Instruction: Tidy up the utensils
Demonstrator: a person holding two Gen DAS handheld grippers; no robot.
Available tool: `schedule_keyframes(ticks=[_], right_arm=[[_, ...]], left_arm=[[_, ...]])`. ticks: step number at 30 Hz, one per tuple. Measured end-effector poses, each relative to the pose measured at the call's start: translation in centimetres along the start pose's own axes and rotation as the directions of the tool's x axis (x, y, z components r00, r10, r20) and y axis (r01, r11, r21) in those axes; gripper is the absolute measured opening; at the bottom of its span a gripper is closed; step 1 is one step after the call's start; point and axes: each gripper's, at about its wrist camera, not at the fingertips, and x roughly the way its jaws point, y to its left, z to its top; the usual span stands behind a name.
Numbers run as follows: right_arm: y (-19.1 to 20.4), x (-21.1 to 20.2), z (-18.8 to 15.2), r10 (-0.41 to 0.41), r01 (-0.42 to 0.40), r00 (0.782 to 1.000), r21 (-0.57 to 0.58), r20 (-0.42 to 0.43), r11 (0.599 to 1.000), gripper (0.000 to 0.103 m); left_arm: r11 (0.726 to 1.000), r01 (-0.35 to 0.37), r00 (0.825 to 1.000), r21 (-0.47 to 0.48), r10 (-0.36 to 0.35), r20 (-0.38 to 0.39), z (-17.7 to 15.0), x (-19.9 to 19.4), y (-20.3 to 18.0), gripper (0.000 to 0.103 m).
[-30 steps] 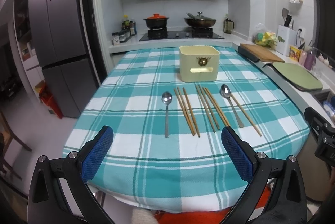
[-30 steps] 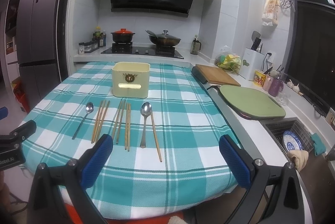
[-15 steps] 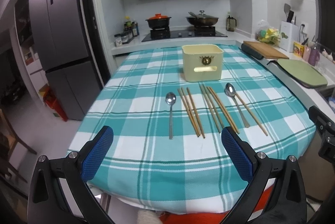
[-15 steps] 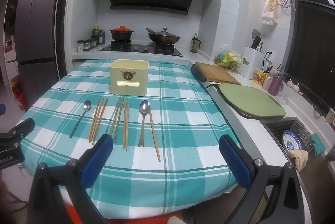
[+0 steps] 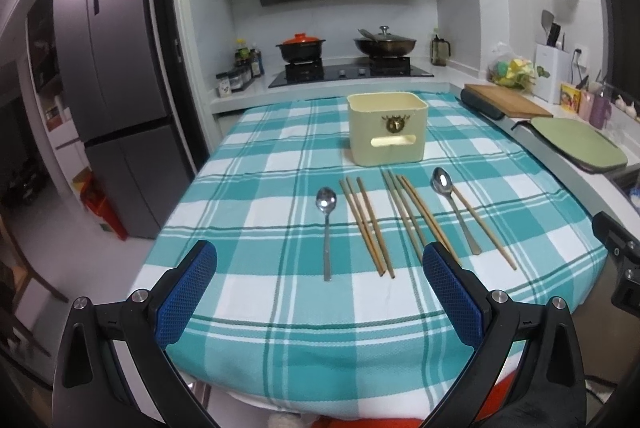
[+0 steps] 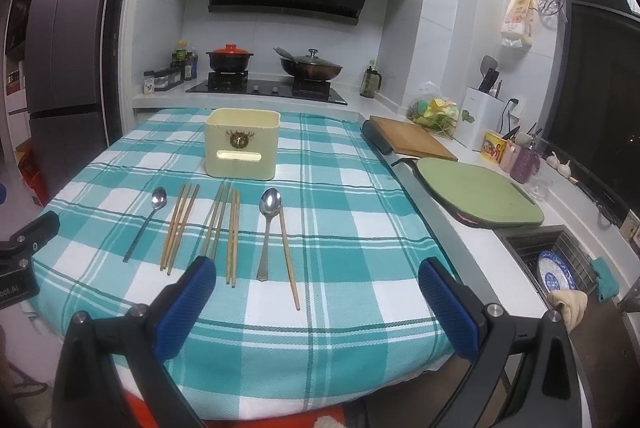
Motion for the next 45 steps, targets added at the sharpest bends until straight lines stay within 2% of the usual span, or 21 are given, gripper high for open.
schedule_keyframes(ticks=[4,9,12,14,16,18,23,25,27,28,31,35,39,41,45], right_arm=[[-0.4,0.2,0.4,0.046,-0.046,0.999,0.007,0.022,0.999,0.103],[-0.6,0.2,0.4,0.076,-0.076,0.993,0.001,0.088,0.997,0.103],[0.1,1.8,0.1,0.077,-0.076,0.996,-0.033,0.052,0.997,0.103],[0.6,3.1,-0.5,0.121,-0.12,0.992,-0.046,0.018,0.992,0.103],[0.5,4.5,-1.1,0.184,-0.184,0.983,-0.017,-0.017,0.983,0.103],[0.3,5.9,-1.6,0.214,-0.213,0.976,0.018,-0.048,0.977,0.103],[-0.8,9.9,-2.4,0.179,-0.176,0.979,0.039,-0.093,0.984,0.103],[-1.5,11.9,-2.8,0.182,-0.175,0.974,0.056,-0.138,0.983,0.097],[-2.0,13.8,-3.1,0.196,-0.186,0.961,0.066,-0.196,0.98,0.083],[-2.1,14.6,-3.2,0.205,-0.194,0.954,0.068,-0.219,0.979,0.081],[-1.8,16.6,-3.0,0.222,-0.217,0.941,0.048,-0.253,0.975,0.073],[-0.5,19.8,-2.1,0.277,-0.284,0.913,0.019,-0.3,0.959,0.055],[0.8,23.3,-1.2,0.286,-0.309,0.894,-0.013,-0.345,0.951,0.047],[1.3,24.6,-1.0,0.292,-0.324,0.885,-0.029,-0.364,0.946,0.046],[1.8,26.9,-1.4,0.268,-0.316,0.88,-0.062,-0.393,0.947,0.045]], left_arm=[[0.999,-0.017,1.0,-0.033,0.016,-0.007,-0.2,1.2,1.0,0.103],[0.998,-0.009,0.992,-0.068,0.001,-0.13,-1.0,4.3,2.7,0.103],[0.997,-0.025,0.983,-0.079,0.01,-0.181,-1.9,6.1,3.3,0.103],[0.994,-0.004,0.976,-0.109,-0.02,-0.216,-2.4,7.5,3.7,0.103],[0.991,0.01,0.97,-0.134,-0.042,-0.24,-2.8,8.6,4.1,0.103],[0.991,0.02,0.965,-0.136,-0.055,-0.256,-3.1,9.5,4.0,0.103],[0.99,0.044,0.953,-0.132,-0.081,-0.292,-3.2,12.5,3.9,0.103],[0.991,0.037,0.948,-0.127,-0.075,-0.309,-3.0,14.2,4.0,0.103],[0.992,0.033,0.943,-0.122,-0.071,-0.325,-2.8,15.9,4.1,0.103],[0.992,0.032,0.941,-0.118,-0.07,-0.332,-2.7,16.7,4.1,0.103],[0.995,0.026,0.932,-0.098,-0.06,-0.357,-2.3,19.0,3.8,0.103],[0.997,0.024,0.925,-0.07,-0.048,-0.378,-1.8,21.6,3.3,0.103],[0.999,0.015,0.92,-0.036,-0.028,-0.392,-1.6,23.7,2.9,0.103],[1.0,0.005,0.917,-0.022,-0.013,-0.398,-1.6,24.4,2.8,0.103],[1.0,-0.019,0.911,-0.02,0.009,-0.412,-1.8,25.8,3.1,0.103]])
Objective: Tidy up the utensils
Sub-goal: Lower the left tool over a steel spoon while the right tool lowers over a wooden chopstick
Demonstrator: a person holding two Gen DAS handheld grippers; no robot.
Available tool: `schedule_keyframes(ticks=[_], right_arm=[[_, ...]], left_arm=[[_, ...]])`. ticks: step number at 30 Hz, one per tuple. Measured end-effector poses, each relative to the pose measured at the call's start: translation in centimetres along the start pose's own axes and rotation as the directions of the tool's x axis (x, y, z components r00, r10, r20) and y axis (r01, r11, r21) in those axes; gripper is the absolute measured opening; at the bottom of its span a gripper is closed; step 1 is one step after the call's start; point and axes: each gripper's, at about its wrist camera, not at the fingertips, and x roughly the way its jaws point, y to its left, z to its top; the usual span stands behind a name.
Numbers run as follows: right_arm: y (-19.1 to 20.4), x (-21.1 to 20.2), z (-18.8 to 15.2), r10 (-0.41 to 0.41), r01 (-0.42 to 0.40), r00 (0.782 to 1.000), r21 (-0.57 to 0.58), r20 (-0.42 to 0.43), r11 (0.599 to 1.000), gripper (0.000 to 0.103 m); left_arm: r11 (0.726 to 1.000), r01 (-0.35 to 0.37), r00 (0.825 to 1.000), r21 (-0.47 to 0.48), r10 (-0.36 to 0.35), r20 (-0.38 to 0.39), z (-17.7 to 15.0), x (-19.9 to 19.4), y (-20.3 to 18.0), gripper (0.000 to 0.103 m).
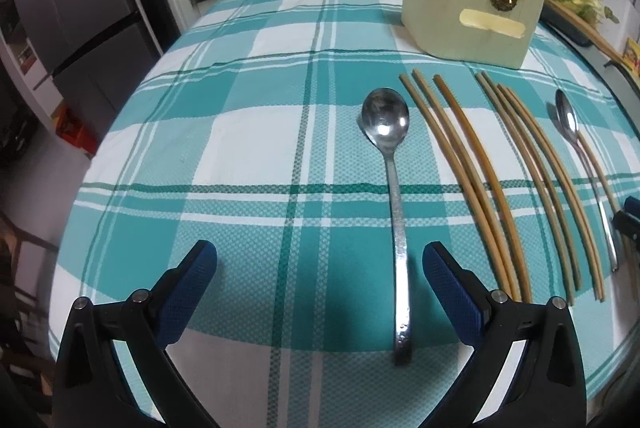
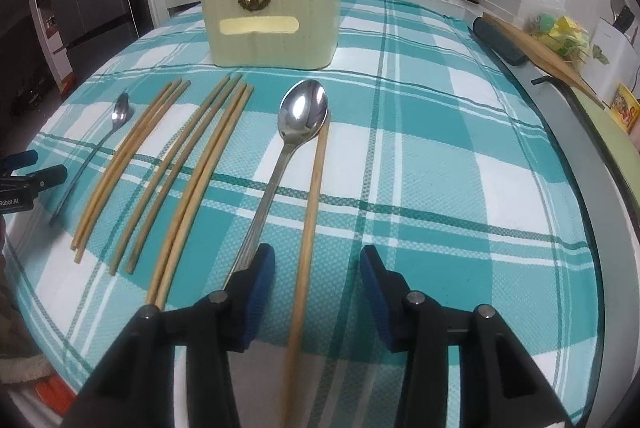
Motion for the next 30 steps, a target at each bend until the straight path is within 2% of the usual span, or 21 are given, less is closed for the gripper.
schedule_keyframes(ticks=[5,16,30], right_arm=[[-0.2,0.7,-0.3,-0.007,0.007,1.0,-0.012,-0.001,1.0,0.045],[-0.5,0.9,-0.4,0.005,-0.005,1.0,0.0,0.013,1.0,0.045],[-0.5,1.1,0.0,0.014,-0.015,1.0,-0.011,-0.016,1.0,0.045]], left_arm=[[1.0,0.0,1.0,-0.004,0.0,-0.03,-0.2,1.4,0.1,0.102],[0.997,0.061,0.998,-0.036,-0.062,-0.03,-0.2,1.9,0.6,0.103],[0.997,0.072,0.997,-0.028,-0.073,-0.018,-0.2,2.0,0.7,0.103]])
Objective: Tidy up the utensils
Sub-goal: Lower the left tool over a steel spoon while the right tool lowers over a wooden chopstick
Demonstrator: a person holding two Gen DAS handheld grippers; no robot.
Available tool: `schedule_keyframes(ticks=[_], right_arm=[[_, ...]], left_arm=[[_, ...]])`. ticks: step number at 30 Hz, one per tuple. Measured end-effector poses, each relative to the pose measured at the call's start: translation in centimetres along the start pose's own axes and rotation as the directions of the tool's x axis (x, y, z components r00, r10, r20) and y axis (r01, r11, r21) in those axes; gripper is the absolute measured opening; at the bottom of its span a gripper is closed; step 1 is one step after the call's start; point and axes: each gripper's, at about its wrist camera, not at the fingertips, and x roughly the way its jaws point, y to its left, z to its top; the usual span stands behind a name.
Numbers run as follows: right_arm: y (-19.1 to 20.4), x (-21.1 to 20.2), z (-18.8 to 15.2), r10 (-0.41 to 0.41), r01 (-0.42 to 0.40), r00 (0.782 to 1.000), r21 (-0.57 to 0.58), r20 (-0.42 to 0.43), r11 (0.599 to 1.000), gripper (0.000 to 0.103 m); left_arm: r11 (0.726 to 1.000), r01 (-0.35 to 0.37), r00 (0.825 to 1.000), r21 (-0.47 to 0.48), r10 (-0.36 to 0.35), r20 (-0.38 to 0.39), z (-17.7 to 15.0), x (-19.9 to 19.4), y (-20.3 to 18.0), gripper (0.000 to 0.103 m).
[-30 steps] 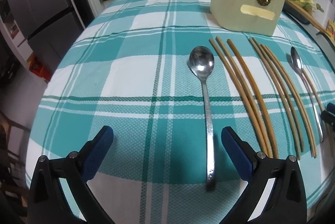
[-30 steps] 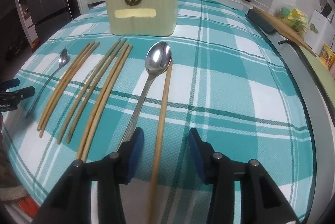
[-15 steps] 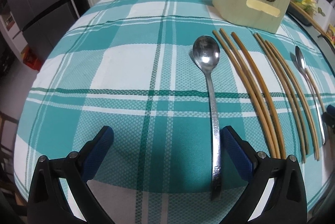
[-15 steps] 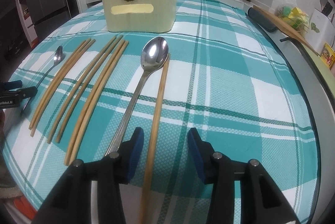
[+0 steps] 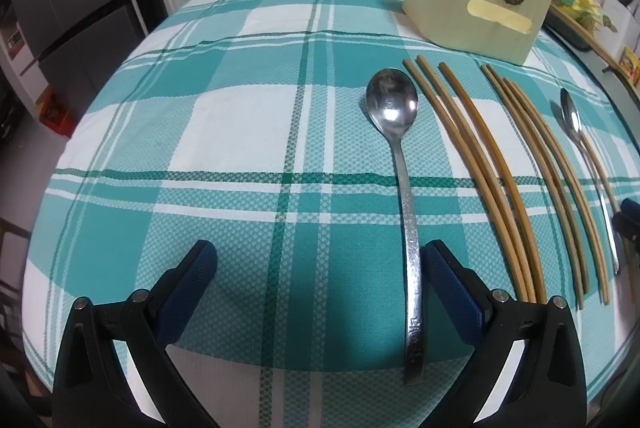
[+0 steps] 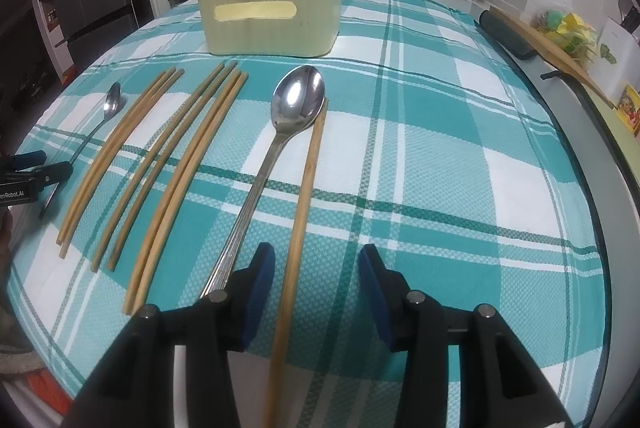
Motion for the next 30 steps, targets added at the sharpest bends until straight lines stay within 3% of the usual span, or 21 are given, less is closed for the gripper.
schedule_keyframes(ticks=[7,15,21,30], right_arm=[[0.1,0.0,0.2,-0.001,0.001,1.0,-0.01,-0.014,1.0,0.045],[-0.5,0.4,1.2,0.044,-0.052,0.992,-0.061,-0.115,0.997,0.044],[-0.6,1.6,3.4,0.047,-0.064,0.987,-0.106,-0.152,0.992,0.036],[-0.2,4.8,7.8,0.065,-0.082,0.989,-0.128,-0.134,0.988,0.024]], left_arm=[[0.999,0.028,0.999,0.025,-0.028,-0.017,0.2,0.1,0.1,0.103],[0.995,0.061,0.997,0.082,-0.056,-0.058,1.7,0.9,-0.2,0.102],[0.99,0.075,0.995,0.118,-0.067,-0.072,4.2,2.4,-1.3,0.101],[0.99,0.048,0.997,0.13,-0.04,-0.062,5.7,3.3,-2.2,0.101]])
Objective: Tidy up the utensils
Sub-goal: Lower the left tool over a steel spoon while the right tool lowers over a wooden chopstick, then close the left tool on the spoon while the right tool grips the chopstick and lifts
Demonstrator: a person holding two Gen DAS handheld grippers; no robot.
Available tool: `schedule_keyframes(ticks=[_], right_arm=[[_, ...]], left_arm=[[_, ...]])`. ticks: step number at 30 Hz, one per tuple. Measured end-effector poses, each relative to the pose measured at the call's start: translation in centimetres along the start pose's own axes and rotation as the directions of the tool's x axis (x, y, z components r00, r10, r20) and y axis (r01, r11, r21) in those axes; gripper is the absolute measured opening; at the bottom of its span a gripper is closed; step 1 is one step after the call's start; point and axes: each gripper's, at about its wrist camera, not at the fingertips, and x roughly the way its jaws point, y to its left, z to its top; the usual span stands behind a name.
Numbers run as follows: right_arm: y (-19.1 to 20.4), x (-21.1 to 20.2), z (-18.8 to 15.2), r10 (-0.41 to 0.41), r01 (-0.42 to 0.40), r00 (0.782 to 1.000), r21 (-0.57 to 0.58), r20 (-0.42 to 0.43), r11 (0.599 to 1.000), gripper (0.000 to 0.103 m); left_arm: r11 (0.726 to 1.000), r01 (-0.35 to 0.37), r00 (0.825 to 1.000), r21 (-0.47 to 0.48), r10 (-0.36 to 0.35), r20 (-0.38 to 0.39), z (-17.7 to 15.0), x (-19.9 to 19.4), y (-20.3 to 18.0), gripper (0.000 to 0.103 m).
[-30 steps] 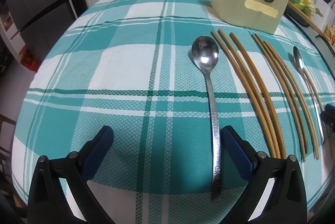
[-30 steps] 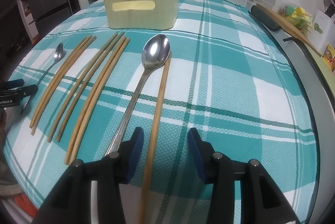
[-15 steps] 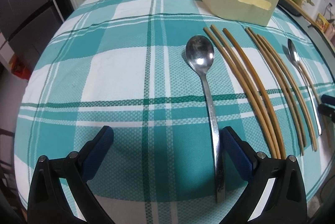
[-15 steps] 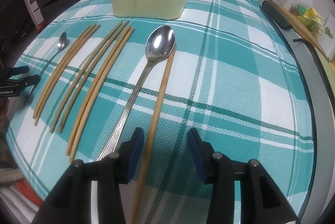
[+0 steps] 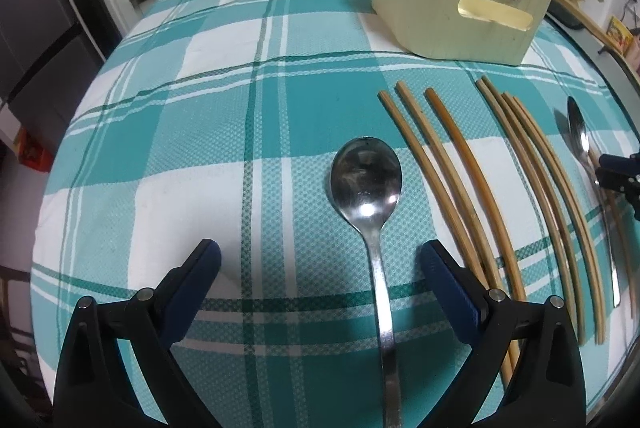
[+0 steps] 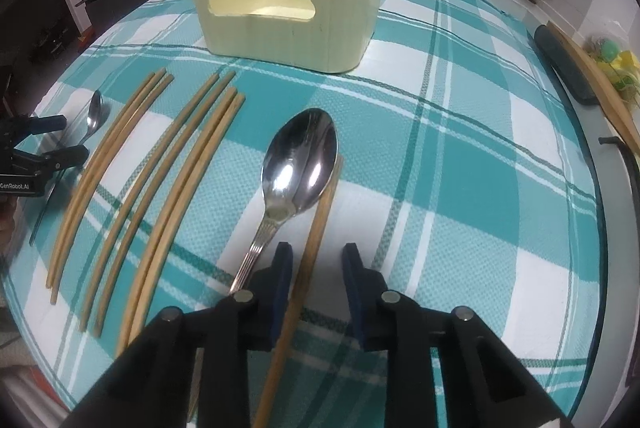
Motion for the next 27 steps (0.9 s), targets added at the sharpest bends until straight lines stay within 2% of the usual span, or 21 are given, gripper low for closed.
schedule_keyframes(ticks=[27], right_arm=[[0.3,0.39,0.53,-0.017,0.016,1.0,-0.022,-0.022,1.0,0.024]], left_arm=[[1.0,0.028,0.999,0.004,-0.028,0.02,0.49,0.54,0.18,0.102]])
